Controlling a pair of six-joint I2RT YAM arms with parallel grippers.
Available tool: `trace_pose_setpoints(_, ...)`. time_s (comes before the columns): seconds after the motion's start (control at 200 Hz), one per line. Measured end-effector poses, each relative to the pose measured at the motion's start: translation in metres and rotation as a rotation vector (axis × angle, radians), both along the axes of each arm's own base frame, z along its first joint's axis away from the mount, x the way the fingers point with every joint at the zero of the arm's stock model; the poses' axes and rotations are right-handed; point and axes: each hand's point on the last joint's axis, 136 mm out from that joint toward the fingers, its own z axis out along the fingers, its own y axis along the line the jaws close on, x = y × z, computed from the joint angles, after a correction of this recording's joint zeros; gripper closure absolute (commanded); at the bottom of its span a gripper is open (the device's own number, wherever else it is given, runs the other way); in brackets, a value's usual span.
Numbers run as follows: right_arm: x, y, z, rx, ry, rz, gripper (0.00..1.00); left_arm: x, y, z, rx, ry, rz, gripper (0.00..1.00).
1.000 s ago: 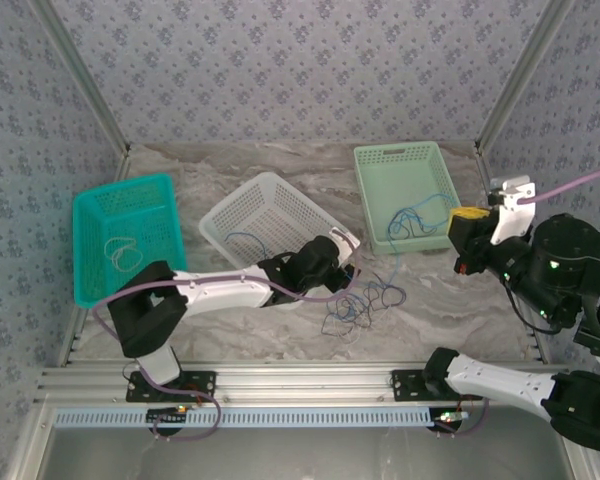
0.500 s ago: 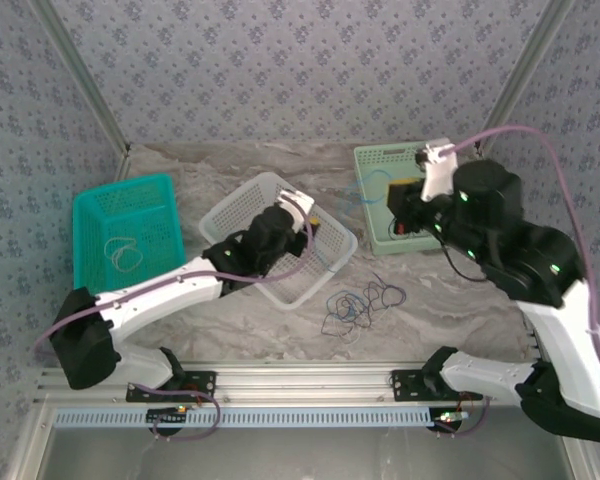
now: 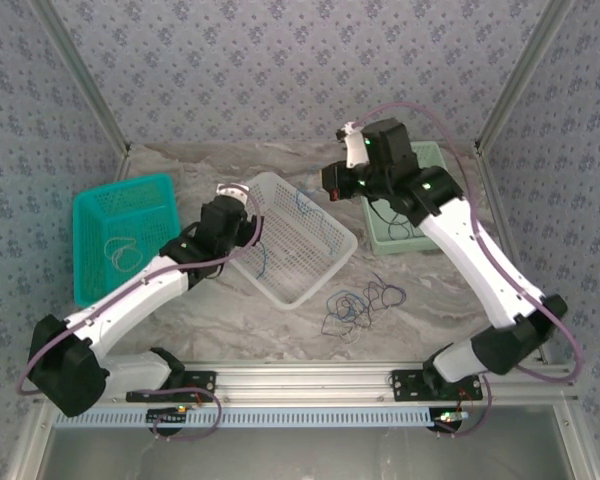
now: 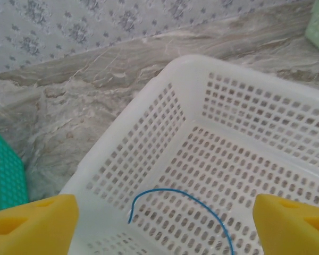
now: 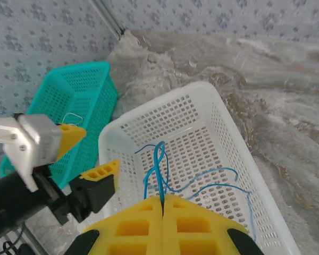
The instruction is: Untangle the cables
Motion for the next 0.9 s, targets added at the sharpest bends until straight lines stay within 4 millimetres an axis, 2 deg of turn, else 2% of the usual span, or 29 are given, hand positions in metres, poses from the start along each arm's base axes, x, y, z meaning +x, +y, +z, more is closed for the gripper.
trace_pose_setpoints(0.095, 0.012, 0.013, -0.024, -0.004, 0.056, 0.023, 1.0, 0.006, 0.006, 0.0, 0.019, 0.02, 0.027, 0.09)
trace_pose_setpoints(0.185, 0.017, 0.025, -0.044, -0.011, 0.102, 0.047, 1.0, 0.006, 0.01, 0.005, 0.024, 0.018, 0.048, 0.01)
trace_pose_setpoints(0.28, 0.018, 0.036, -0.061, -0.017, 0.142, 0.073, 1.0, 0.003, 0.021, 0.011, 0.016, 0.008, 0.086, 0.01)
trace_pose_setpoints(0.385, 0.019, 0.045, -0.079, -0.026, 0.183, 0.094, 1.0, 0.001, 0.053, 0.017, -0.008, 0.024, 0.184, 0.01)
trace_pose_setpoints(0.505, 0.023, 0.054, -0.111, -0.049, 0.248, 0.112, 1.0, 0.003, 0.093, 0.018, -0.029, 0.057, 0.31, 0.02)
trace_pose_setpoints(0.61, 0.027, 0.059, -0.148, -0.083, 0.322, 0.117, 0.99, 0.0, 0.117, 0.007, -0.044, 0.11, 0.379, 0.02)
trace_pose_setpoints(0.7, 0.029, 0.063, -0.18, -0.115, 0.38, 0.118, 0.87, -0.001, 0.129, -0.005, -0.08, 0.154, 0.415, 0.04)
trace_pose_setpoints(0.745, 0.029, 0.063, -0.193, -0.131, 0.404, 0.117, 0.86, -0.001, 0.133, -0.013, -0.097, 0.18, 0.424, 0.04)
trace_pose_setpoints(0.829, 0.03, 0.062, -0.211, -0.158, 0.432, 0.103, 0.82, -0.002, 0.138, -0.037, -0.124, 0.254, 0.433, 0.05)
trace_pose_setpoints(0.899, 0.03, 0.058, -0.218, -0.173, 0.442, 0.092, 0.79, -0.002, 0.138, -0.058, -0.144, 0.323, 0.431, 0.06)
